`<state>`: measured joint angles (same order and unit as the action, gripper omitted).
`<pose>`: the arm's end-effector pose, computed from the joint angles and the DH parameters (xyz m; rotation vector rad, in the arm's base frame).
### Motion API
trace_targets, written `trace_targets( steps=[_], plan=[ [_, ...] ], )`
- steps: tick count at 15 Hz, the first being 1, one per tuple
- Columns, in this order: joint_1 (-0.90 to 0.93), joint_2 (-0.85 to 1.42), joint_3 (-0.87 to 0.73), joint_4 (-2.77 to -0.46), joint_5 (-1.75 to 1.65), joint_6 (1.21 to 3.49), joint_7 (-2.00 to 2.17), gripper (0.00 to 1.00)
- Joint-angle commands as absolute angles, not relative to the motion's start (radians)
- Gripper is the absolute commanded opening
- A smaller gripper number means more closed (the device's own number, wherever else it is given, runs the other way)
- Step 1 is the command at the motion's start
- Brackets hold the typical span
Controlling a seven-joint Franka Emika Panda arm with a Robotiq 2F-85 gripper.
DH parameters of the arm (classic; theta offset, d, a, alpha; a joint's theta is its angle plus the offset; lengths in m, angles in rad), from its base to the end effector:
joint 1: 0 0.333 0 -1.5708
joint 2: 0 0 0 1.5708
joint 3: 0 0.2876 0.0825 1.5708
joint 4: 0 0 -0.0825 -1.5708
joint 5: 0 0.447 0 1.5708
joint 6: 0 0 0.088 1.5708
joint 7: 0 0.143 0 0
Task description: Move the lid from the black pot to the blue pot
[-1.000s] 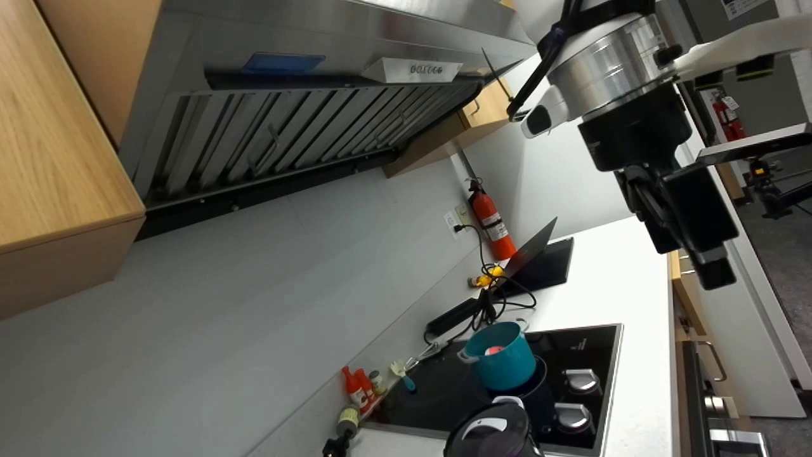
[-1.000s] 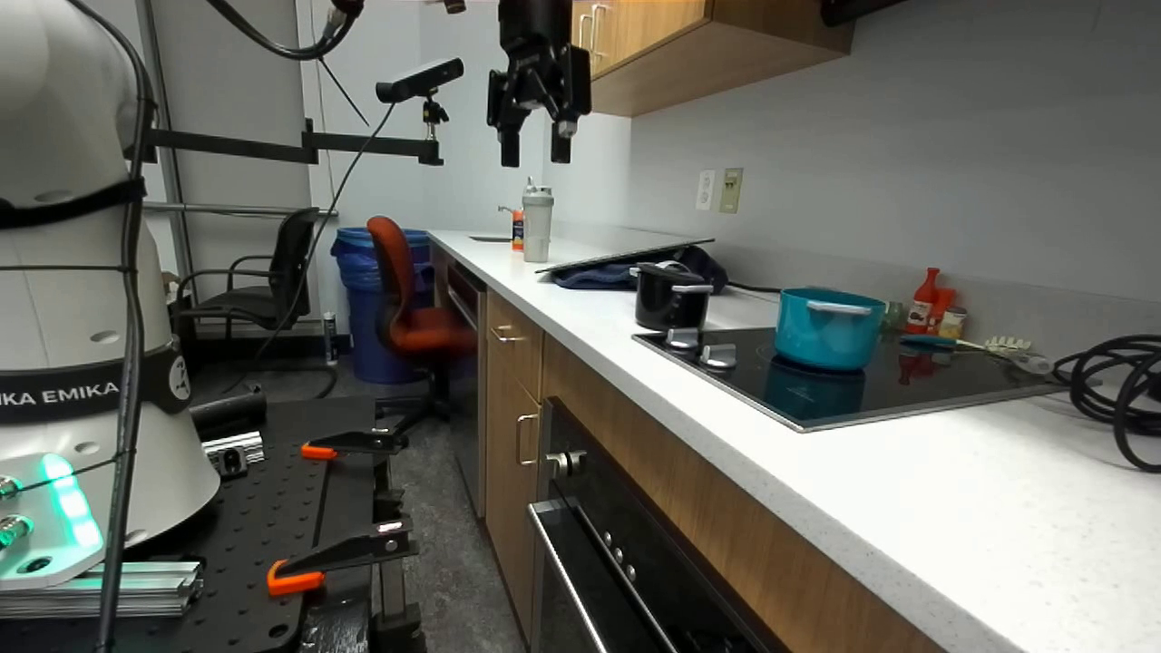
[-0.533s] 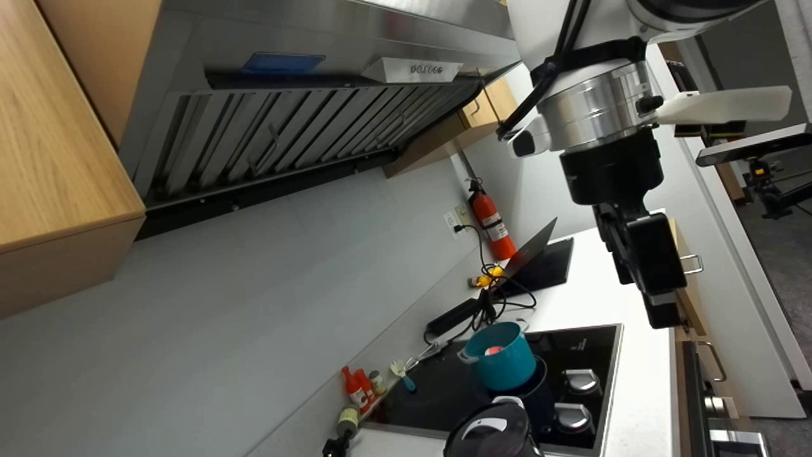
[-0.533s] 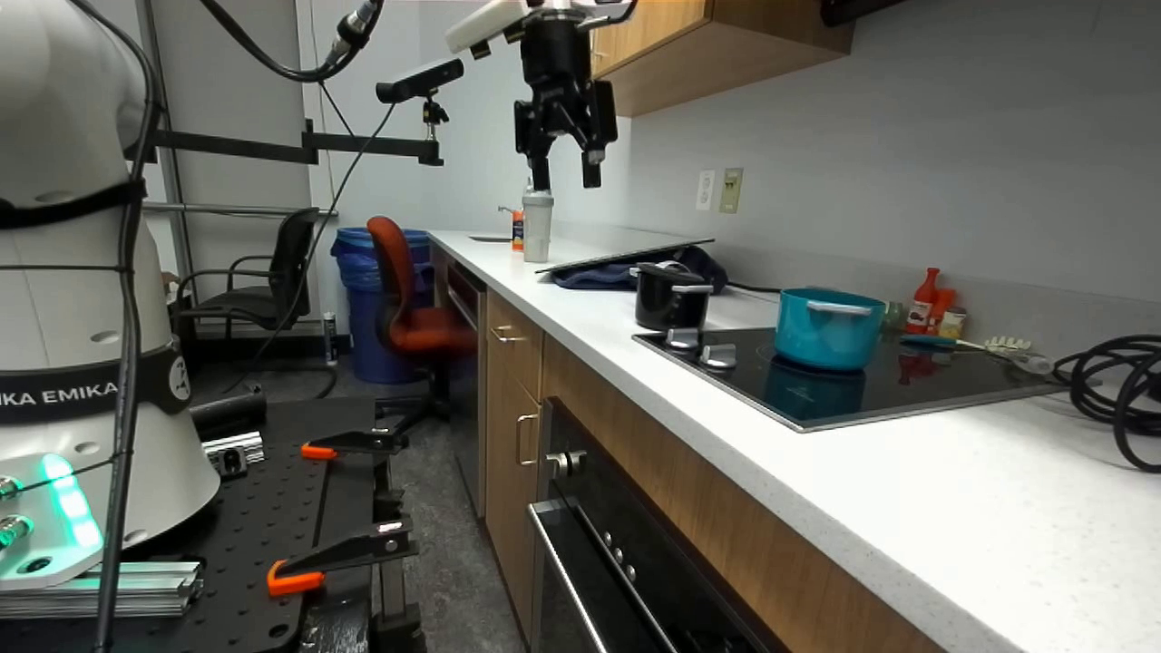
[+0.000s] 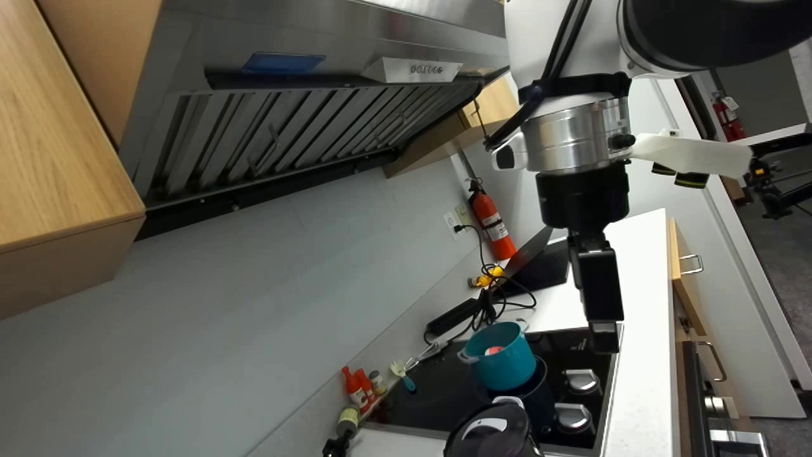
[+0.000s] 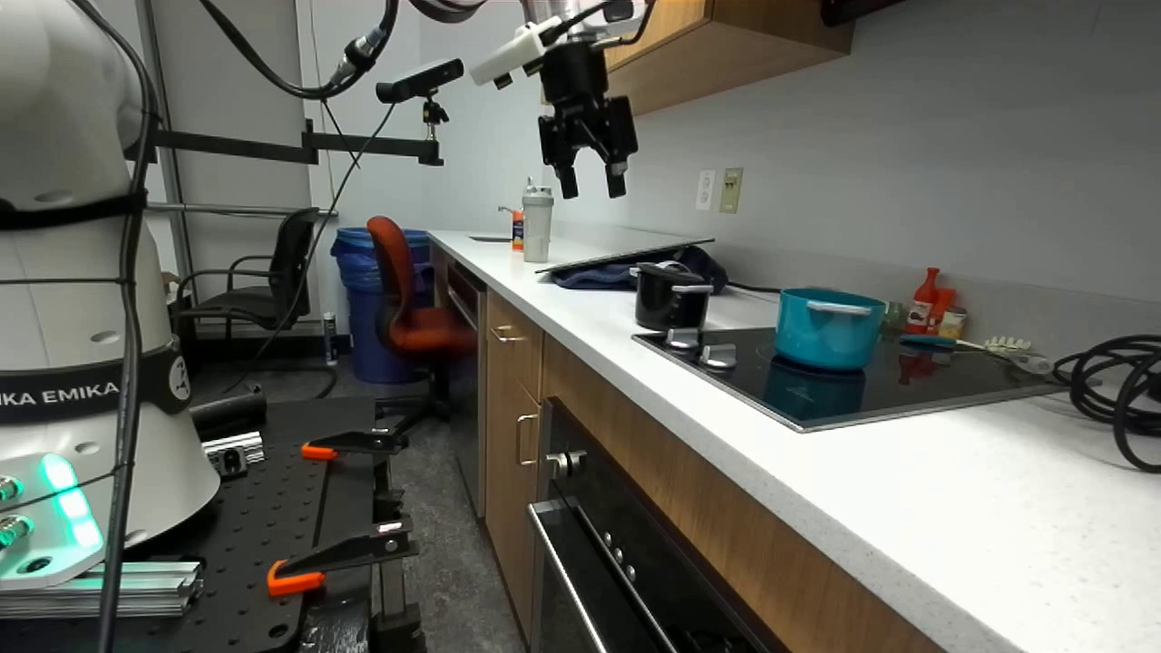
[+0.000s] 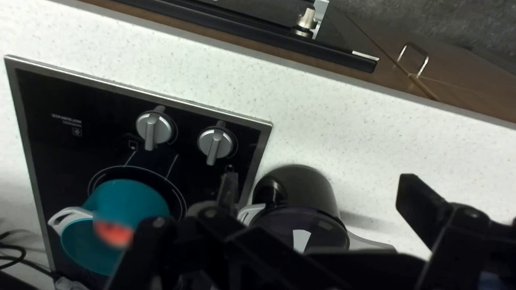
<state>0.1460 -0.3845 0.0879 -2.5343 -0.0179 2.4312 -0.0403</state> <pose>0.4990 0.1153 0.3414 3.0594 0.4380 0.4402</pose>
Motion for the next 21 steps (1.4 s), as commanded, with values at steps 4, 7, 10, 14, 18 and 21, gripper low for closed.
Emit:
trace_targets(
  steps=[4,7,10,14,18,21],
  plan=[
    [0.143,-0.373,0.113,-2.531,-0.016,2.454,-0.018,1.00],
    [0.143,-0.373,0.113,-2.531,-0.016,2.454,-0.018,1.00],
    [0.146,-0.367,0.110,-2.530,-0.015,2.463,-0.030,1.00],
    [0.158,-0.312,0.109,-2.502,-0.005,2.504,-0.066,1.00],
    [0.157,-0.231,0.118,-2.456,-0.005,2.606,-0.052,1.00],
    [0.153,-0.166,0.125,-2.419,-0.005,2.676,-0.038,1.00]
  ],
)
